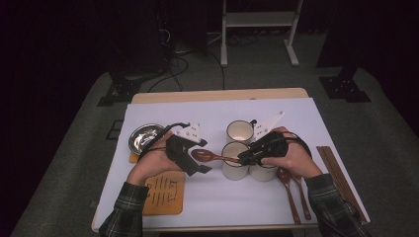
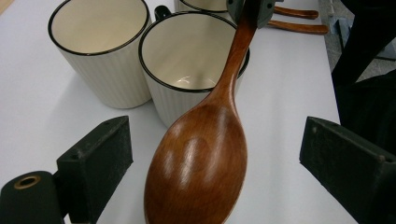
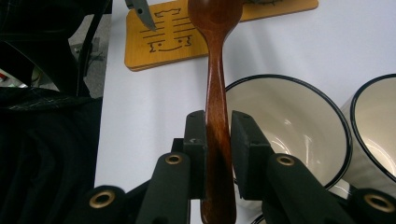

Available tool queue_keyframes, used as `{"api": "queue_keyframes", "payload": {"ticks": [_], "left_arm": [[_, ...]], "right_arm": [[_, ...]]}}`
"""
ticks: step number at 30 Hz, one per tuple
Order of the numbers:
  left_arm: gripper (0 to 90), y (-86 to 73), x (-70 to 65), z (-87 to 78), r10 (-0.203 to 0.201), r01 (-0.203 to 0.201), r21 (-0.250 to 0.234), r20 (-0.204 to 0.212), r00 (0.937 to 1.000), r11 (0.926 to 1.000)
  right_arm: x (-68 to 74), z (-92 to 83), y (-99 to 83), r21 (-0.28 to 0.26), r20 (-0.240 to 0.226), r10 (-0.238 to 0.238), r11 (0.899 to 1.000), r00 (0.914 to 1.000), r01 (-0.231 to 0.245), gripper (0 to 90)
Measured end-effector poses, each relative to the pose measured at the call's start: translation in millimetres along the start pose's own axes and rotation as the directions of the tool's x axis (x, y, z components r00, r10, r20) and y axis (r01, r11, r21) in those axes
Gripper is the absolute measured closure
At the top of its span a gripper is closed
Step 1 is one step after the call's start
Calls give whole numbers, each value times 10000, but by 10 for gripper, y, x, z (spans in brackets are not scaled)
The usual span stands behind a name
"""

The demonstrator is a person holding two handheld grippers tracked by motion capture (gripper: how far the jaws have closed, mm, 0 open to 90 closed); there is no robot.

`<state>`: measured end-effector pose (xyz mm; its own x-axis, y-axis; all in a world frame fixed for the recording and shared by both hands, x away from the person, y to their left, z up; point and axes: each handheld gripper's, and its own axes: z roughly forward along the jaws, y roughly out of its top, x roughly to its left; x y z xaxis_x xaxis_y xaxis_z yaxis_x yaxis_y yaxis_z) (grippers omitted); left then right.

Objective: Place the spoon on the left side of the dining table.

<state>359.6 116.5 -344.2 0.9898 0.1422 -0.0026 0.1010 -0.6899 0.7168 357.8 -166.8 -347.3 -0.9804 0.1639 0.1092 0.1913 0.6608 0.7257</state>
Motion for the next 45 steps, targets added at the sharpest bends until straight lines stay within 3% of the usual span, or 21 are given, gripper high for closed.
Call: {"api": "queue_keyframes", "payload": {"ticks": [31,39,41,45], "left_arm": [[92,63,-52,59,350,-354,250,168,9992,9991],[160,78,-59,72,380,-389,275,314,9988,9989],[226,84,-64,77,416,-427,291,377,9984,9987],[269,97,-68,89,395,-409,306,451,9982,9987]], "right_arm": [[22,126,156,225,-247,-238,9995,9994,243,761],[36,162,186,302,-358,-314,9990,9989,324,760],[40,170,192,290,-368,-294,9991,9989,305,760],[43,178,201,298,-413,-331,9990,9986,344,761]]}}
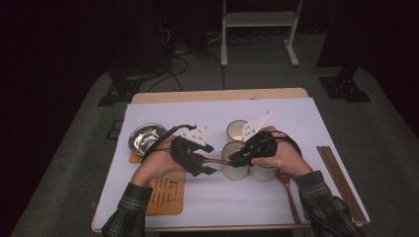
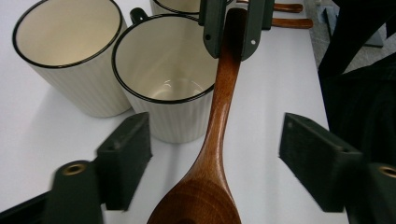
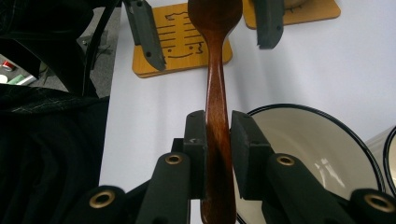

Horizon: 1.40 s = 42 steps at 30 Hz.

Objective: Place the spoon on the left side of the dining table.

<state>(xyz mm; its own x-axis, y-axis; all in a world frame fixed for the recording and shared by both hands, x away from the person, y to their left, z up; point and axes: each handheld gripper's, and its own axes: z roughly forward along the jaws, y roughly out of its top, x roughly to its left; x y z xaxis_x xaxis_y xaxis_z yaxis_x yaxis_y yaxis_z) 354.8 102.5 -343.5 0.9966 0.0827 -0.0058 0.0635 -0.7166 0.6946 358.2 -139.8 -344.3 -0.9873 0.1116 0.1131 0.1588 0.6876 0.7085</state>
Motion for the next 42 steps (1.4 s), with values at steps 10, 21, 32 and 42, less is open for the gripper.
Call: {"api": "queue_keyframes", "payload": {"ticks": [10,21,32,42], "left_arm": [[444,43,-21,23,112,-112,70,71,9999,9999],[564,47,-19,36,36,-41,371,131,9999,9993],[660,39,-10,45,-41,26,531,280,9996,9986],[747,41,-7,48,-132,107,568,437,9990,9983]], "right_arm": [[13,9,24,-22,-49,-52,10000,10000,52,760],[26,18,49,-25,-116,-114,9999,9999,113,761],[26,39,68,15,-143,-201,9998,9997,201,761],[37,42,76,49,-205,-252,9997,9995,253,761]]}}
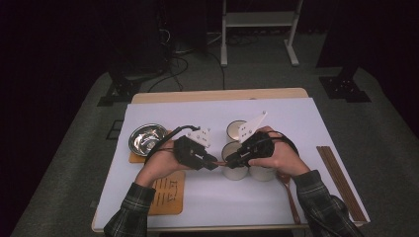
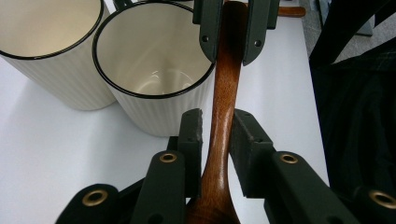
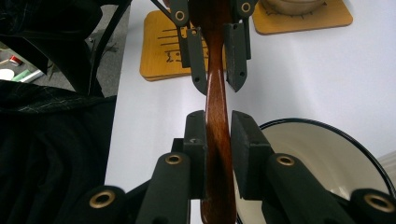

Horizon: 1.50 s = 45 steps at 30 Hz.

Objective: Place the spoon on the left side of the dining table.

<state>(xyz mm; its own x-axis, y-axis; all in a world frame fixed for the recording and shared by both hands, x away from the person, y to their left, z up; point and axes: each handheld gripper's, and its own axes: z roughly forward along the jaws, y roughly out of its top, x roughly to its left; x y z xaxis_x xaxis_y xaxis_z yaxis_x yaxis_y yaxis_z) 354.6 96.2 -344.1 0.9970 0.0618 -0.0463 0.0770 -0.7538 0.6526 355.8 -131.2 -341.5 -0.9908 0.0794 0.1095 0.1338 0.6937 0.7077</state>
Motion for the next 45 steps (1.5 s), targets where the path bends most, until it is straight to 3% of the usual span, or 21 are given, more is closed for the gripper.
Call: {"api": "queue_keyframes", "payload": {"ticks": [16,29,45], "left_arm": [[800,-31,27,7,-116,121,-75,680,9976,9999],[806,-48,36,22,-288,282,89,773,9966,9996],[806,-92,65,-2,-416,403,198,648,9970,9990]], "right_arm": [[1,-9,2,-135,-86,-91,9999,9999,90,756],[-13,7,-10,-307,-101,-149,9994,9998,145,747],[-27,-52,-26,-704,274,-80,9975,9996,99,598]]}}
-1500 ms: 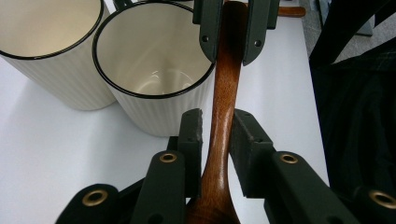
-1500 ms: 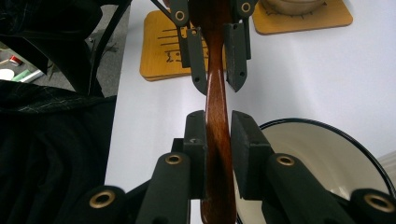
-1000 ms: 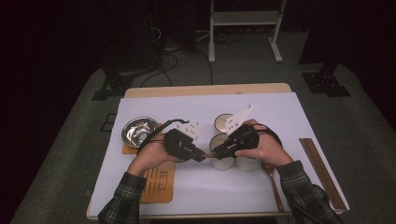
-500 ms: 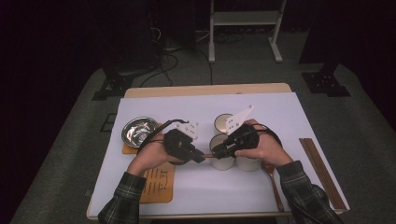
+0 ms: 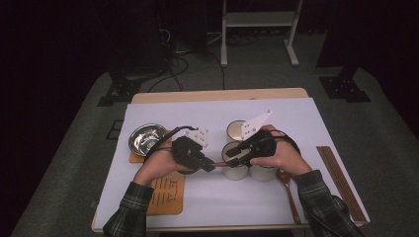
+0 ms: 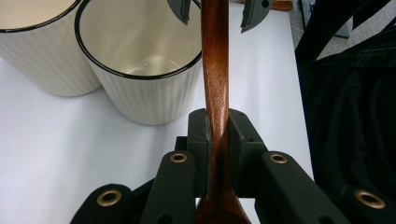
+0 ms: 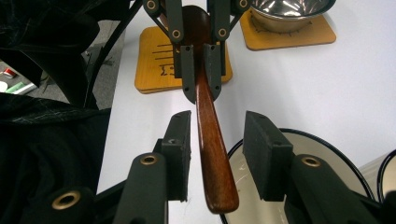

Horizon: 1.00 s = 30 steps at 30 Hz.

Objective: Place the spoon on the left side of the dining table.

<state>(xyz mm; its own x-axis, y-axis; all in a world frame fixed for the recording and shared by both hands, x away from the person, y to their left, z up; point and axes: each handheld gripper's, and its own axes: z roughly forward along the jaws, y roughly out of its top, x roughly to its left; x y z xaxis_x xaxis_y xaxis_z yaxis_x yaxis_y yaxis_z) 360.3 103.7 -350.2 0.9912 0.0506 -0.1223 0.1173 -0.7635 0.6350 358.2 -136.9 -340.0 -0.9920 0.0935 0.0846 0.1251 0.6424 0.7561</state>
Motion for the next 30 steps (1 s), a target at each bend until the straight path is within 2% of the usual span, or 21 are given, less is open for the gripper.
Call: {"api": "queue_keyframes", "payload": {"ticks": [12,30], "left_arm": [[805,-48,31,-15,-203,203,-3,-2,9998,9998],[805,-82,44,-64,-198,197,-14,-109,9997,9998]], "right_arm": [[-18,-73,-35,-185,339,156,9997,9993,-150,527],[-80,-270,-175,-352,1010,572,9979,9932,-539,507]]}}
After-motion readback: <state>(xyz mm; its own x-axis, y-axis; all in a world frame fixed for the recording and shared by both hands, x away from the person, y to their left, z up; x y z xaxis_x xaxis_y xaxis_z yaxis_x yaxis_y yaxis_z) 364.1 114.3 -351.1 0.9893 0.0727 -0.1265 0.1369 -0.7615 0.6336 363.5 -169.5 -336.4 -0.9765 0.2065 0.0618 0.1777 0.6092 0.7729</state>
